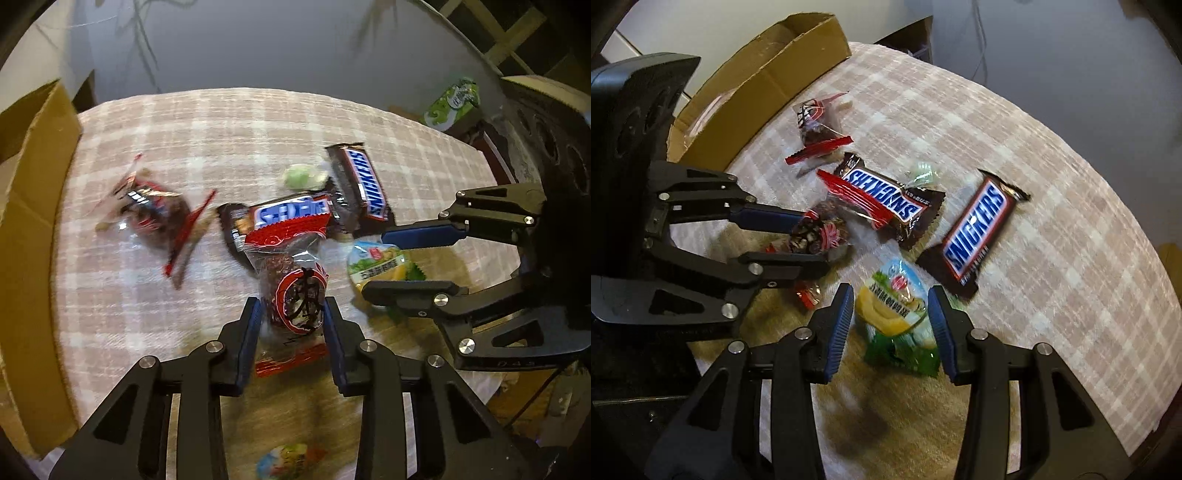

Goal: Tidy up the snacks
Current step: 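Grasp the red-wrapped candy bag with the left gripper while the right grasps the yellow-green packet, then carry both held snacks toward the cardboard box and release them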

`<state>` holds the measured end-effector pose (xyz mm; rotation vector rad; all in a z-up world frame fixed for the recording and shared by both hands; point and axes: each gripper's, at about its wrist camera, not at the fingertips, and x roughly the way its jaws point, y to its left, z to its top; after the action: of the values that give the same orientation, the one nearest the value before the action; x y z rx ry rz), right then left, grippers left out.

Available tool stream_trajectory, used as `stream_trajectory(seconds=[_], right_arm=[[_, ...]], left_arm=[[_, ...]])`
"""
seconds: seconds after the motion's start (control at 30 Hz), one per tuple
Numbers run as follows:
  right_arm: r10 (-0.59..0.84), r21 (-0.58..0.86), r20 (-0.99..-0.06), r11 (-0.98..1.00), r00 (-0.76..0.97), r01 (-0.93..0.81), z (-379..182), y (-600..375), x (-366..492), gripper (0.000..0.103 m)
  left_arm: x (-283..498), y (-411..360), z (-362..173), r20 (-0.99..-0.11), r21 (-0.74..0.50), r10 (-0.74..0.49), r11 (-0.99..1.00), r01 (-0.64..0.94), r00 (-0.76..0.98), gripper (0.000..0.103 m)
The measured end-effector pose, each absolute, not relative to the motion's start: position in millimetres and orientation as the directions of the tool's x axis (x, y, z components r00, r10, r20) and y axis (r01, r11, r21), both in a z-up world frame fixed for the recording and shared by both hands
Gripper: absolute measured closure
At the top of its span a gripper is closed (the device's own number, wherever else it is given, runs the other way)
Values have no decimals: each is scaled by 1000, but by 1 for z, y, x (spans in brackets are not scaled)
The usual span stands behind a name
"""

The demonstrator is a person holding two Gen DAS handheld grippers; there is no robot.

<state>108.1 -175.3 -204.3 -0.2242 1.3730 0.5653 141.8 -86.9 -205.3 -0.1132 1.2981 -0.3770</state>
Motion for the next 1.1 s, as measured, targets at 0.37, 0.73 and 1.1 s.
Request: stream_trajectory(seconds=[0.37, 0.73, 1.1], right_arm=[[156, 76, -983, 815, 92, -575, -219, -149, 107, 54], [216, 127, -969, 852, 121, -507, -199, -170, 105, 64], [272, 143, -942, 857, 198, -495, -151, -162, 110, 64]], left_arm=[[137, -76, -205, -910, -313, -350, 931, 186, 221, 72], [121, -62, -187, -891, -338, -377, 923, 184, 251, 74], [109, -20, -153, -862, -357, -379, 926, 127, 337, 74]])
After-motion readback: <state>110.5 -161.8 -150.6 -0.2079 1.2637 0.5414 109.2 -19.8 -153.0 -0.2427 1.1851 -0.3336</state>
